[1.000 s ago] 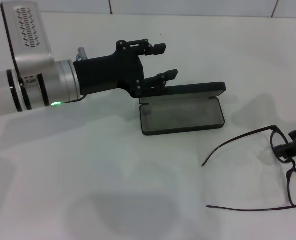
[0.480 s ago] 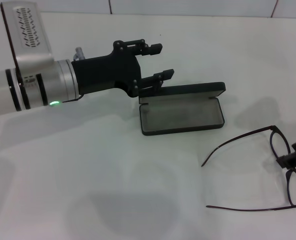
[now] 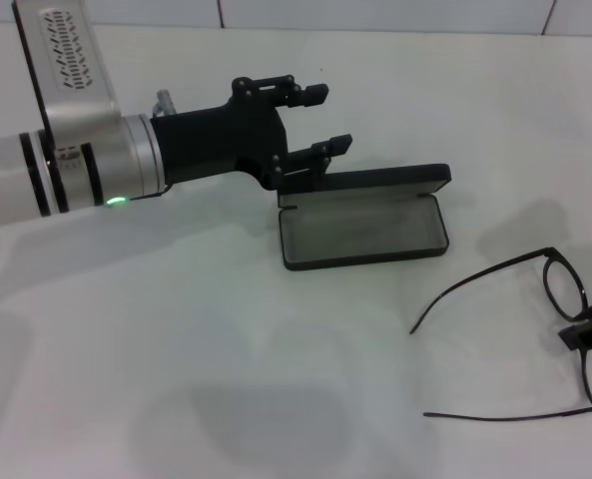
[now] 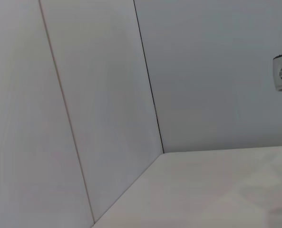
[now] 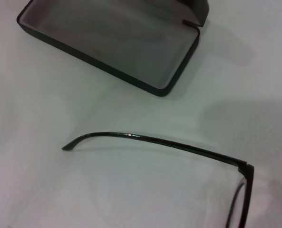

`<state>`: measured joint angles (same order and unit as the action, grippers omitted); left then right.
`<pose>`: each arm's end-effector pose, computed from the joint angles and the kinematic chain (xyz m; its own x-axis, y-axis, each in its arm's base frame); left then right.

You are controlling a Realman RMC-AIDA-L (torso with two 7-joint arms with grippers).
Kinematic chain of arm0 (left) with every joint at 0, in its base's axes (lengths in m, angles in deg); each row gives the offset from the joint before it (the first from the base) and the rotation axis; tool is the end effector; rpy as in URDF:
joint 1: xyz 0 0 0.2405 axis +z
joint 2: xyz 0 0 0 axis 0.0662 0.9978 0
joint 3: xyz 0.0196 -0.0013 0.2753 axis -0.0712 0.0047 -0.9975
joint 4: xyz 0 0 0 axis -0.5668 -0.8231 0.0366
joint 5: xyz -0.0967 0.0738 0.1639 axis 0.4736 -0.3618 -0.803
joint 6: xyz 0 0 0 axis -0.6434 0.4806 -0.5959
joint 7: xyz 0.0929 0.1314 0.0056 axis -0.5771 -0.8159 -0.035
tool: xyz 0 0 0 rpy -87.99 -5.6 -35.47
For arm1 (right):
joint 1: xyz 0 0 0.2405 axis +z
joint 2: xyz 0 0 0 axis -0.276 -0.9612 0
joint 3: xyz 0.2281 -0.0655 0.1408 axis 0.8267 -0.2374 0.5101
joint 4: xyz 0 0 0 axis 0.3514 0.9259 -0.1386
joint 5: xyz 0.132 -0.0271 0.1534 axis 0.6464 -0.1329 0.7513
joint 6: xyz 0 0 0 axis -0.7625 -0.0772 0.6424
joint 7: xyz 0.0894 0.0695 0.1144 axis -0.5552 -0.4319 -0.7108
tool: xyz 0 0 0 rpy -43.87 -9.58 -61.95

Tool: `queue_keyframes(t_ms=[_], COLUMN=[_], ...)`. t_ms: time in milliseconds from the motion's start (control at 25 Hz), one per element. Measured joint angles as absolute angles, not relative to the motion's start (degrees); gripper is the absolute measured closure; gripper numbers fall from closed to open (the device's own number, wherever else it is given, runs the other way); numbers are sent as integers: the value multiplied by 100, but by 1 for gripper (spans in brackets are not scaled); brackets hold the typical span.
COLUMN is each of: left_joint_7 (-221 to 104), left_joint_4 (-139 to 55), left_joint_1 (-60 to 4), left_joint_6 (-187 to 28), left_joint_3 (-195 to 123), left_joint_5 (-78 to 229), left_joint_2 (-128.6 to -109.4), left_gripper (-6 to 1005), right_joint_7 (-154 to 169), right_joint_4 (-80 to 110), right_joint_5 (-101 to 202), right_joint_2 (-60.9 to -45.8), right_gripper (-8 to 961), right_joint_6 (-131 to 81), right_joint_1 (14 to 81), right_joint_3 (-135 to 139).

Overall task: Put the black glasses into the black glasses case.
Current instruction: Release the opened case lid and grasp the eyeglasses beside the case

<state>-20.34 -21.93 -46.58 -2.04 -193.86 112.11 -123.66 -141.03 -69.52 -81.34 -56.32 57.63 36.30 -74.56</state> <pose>-0.2121 0.3905 -0.0614 0.8533 -0.1184 0.5077 0.1128 -0.9089 -0.4015 0.2536 0.3122 -0.0016 0.6340 -0.7518 0.1810 -0.6160 -0.6325 -0.4695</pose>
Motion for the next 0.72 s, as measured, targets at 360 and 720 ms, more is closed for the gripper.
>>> queue_keyframes(t_ms=[360, 720], left_joint_7=[-2038, -2043], left_joint_4=[-2309, -2554], left_joint_1=[-4649, -4638], left_joint_6=[-265, -278], left_joint_3=[-19386, -19386], left_joint_5=[11211, 11278], left_joint_2=[-12377, -12380], left_gripper=[401, 402], right_joint_7=[-14036, -13796], right_joint_4=[-6795, -6763], right_joint_5=[-8292, -8288], right_joint_2=[-5627, -5624], right_gripper=[522, 691], right_joint_6=[5634, 5397], right_joint_1=[3614, 3606], right_joint_3=[-7442, -7440])
